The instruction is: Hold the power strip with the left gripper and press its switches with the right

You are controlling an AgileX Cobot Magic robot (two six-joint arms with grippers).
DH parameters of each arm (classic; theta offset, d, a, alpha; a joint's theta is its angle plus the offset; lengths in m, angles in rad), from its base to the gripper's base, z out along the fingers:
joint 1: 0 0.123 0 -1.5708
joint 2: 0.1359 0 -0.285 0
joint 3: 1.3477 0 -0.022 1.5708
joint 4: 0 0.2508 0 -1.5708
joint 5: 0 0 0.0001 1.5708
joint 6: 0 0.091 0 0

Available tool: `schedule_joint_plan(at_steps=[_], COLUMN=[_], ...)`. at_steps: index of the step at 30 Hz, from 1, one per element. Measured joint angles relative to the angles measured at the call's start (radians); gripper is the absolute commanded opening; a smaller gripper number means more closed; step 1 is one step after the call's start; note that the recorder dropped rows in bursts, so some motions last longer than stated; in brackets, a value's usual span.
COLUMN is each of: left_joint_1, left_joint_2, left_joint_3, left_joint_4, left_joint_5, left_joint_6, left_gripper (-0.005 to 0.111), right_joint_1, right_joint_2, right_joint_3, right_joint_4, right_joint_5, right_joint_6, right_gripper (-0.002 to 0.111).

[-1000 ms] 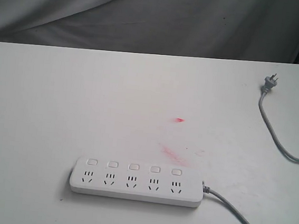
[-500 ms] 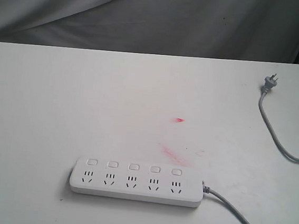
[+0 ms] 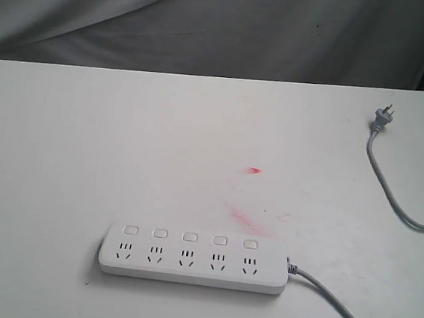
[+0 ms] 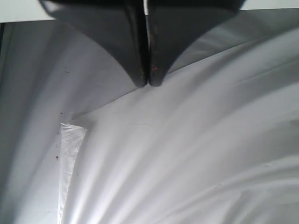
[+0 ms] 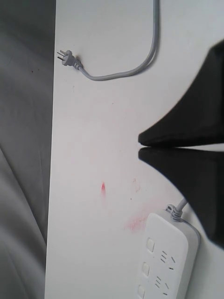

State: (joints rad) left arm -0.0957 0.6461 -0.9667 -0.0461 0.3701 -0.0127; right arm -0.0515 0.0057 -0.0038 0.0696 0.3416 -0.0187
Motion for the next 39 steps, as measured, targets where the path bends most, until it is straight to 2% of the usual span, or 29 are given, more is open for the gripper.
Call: schedule_joint_plan(at_steps=[8, 14, 19, 25, 33, 39], left_joint_1=[0.194, 0.276, 0.292, 0.292, 0.292, 0.292], left_joint_2=[-0.131, -0.244, -0.342, -0.453, -0.564, -0.629], left_joint_3=[0.000, 0.002, 0.087, 0.258, 0.480, 0.596], left_joint_4=[0.000, 0.004, 0.008, 0.004, 0.001, 0.001], left_joint_5=[0.001, 0.061, 0.077, 0.071, -0.006, -0.043], left_joint_6=[-0.003, -0.003, -0.003, -0.013, -0.075, -0.103], left_gripper=[0.000, 0.000, 0.000, 0.000, 0.000, 0.000], right_joint_1=[0.000, 0.000, 0.000, 0.000, 0.000, 0.000], right_joint_2=[0.000, 0.000, 0.000, 0.000, 0.000, 0.000], right_joint_3=[0.000, 0.000, 0.000, 0.000, 0.000, 0.000], right_joint_4=[0.000, 0.000, 0.000, 0.000, 0.000, 0.000], right_joint_5=[0.000, 0.000, 0.000, 0.000, 0.000, 0.000], right_joint_6=[0.000, 0.000, 0.000, 0.000, 0.000, 0.000], right_gripper=[0.000, 0.000, 0.000, 0.000, 0.000, 0.000])
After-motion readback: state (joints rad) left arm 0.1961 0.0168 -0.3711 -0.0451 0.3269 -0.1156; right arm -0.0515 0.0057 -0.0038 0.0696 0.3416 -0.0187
